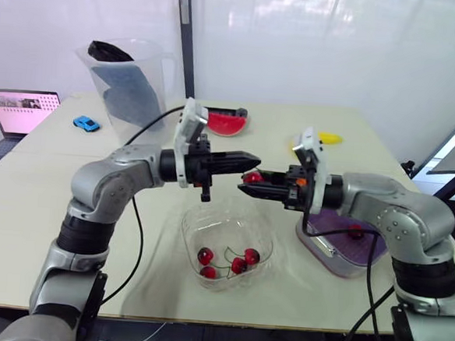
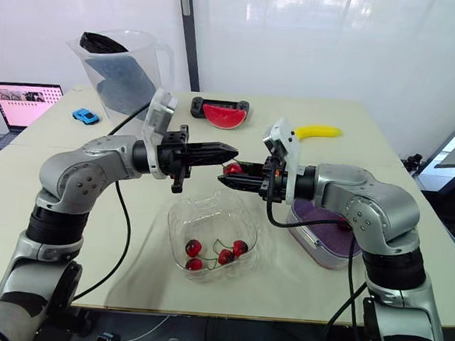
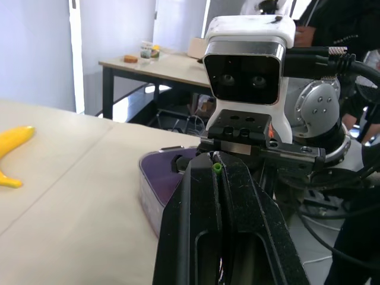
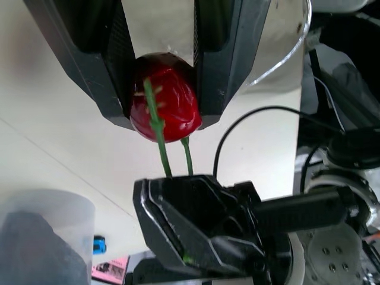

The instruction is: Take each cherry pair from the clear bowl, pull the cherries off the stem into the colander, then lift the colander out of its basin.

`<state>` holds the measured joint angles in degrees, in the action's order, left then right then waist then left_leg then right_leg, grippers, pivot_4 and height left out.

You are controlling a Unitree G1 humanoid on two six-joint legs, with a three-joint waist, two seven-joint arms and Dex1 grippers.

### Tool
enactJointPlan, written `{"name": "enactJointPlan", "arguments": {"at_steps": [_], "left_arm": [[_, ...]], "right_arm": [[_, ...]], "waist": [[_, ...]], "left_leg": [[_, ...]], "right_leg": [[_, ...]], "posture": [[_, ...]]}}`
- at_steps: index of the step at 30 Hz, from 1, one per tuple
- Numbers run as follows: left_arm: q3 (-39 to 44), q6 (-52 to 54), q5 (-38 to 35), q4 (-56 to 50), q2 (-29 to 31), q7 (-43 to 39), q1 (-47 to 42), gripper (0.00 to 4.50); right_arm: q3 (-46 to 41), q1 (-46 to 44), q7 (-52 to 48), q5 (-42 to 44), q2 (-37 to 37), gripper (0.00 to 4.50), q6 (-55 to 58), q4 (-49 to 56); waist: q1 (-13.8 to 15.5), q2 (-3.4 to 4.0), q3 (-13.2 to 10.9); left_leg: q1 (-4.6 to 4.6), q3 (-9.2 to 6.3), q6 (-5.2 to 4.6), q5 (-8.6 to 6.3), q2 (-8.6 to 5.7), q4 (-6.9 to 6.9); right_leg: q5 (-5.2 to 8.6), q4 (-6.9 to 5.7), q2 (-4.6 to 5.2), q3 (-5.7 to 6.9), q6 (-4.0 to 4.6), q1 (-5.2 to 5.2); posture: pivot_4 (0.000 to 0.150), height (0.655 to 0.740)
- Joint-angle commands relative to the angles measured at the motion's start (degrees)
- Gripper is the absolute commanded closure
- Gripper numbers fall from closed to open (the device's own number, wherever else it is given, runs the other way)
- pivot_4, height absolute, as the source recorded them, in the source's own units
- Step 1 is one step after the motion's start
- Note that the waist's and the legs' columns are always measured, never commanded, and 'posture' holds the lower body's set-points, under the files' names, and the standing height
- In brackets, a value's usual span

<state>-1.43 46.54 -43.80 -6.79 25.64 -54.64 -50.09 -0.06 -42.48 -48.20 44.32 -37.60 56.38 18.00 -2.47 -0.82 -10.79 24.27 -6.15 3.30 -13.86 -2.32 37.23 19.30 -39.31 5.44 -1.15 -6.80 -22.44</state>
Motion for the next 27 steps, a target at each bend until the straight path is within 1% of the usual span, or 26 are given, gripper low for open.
{"name": "enactJointPlan", "arguments": {"at_steps": [1, 6, 12, 16, 19, 20, 23, 27], "left_arm": [[1.72, -1.96, -0.03, -0.81, 0.09, -0.16, -1.05, 4.50], [1.87, -2.36, 0.61, -0.10, 1.15, -1.26, -0.89, 4.50], [1.85, -2.97, 0.81, 0.72, 0.87, -1.35, -1.53, 4.50], [1.81, -3.08, 0.68, 0.57, 0.44, -1.02, -1.43, 4.50], [1.98, -3.03, 0.65, 0.44, 0.37, -0.77, -1.27, 4.50], [2.12, -3.00, 0.61, 0.36, 0.39, -0.58, -1.14, 4.50], [2.70, -2.84, 0.40, -0.18, 0.62, 0.23, -0.31, 4.50], [3.67, -2.80, 0.31, -1.11, 0.94, 1.54, 1.45, 4.50]], "right_arm": [[0.10, 2.27, -1.26, -0.73, -2.03, 3.54, -0.90, 1.67], [-1.10, 5.18, -1.57, -0.75, -4.16, 3.54, -1.77, 1.96], [-2.73, 6.67, -2.27, -0.50, -7.67, 3.54, -1.70, 2.24], [-4.56, 6.58, -4.16, -1.27, -12.47, 3.54, -1.96, 0.41], [-6.69, 4.54, -6.45, -1.05, -16.67, 3.54, -1.83, -2.42], [-7.09, 3.96, -7.62, -1.80, -18.67, 3.54, -2.36, -3.98], [-5.32, 4.41, -11.70, -8.72, -25.77, 3.54, -8.47, -9.51], [-0.88, 5.81, -16.79, -17.51, -32.14, 3.54, -16.63, -16.19]], "waist": [[0.00, 0.00, 0.00], [0.00, 0.00, 0.00], [0.06, 0.00, 0.00], [0.09, 0.00, 0.00], [0.11, 0.00, 0.00], [0.11, 0.00, 0.00], [0.17, 0.00, 0.00], [0.06, 0.00, 0.00]], "left_leg": [[0.00, 0.00, 0.00, 0.00, 0.00, 0.00], [0.00, 0.00, -0.01, 0.00, 0.00, -0.01], [0.00, 0.00, -0.02, -0.01, 0.00, -0.01], [0.00, 0.00, -0.02, -0.01, 0.00, 0.00], [0.00, 0.01, -0.05, -0.03, -0.02, 0.00], [0.00, 0.02, -0.06, -0.03, -0.02, 0.00], [0.00, 0.02, -0.10, -0.06, -0.03, -0.02], [-0.02, 0.08, -0.28, -0.16, -0.05, -0.02]], "right_leg": [[0.00, 0.00, 0.00, 0.00, 0.00, 0.00], [0.00, 0.00, -0.01, 0.00, 0.00, 0.00], [0.00, 0.01, 0.00, 0.01, 0.00, 0.00], [0.00, 0.02, 0.00, 0.01, 0.00, 0.02], [0.00, 0.03, 0.01, 0.01, 0.00, 0.03], [0.00, 0.03, 0.00, 0.01, 0.00, 0.03], [0.00, 0.03, 0.00, 0.02, 0.00, 0.02], [0.00, 0.07, -0.01, 0.00, -0.01, 0.03]], "posture": [[0.150, 0.7400], [0.150, 0.7400], [0.150, 0.7400], [0.150, 0.7400], [0.150, 0.7400], [0.150, 0.7400], [0.150, 0.7400], [0.150, 0.7400]]}}
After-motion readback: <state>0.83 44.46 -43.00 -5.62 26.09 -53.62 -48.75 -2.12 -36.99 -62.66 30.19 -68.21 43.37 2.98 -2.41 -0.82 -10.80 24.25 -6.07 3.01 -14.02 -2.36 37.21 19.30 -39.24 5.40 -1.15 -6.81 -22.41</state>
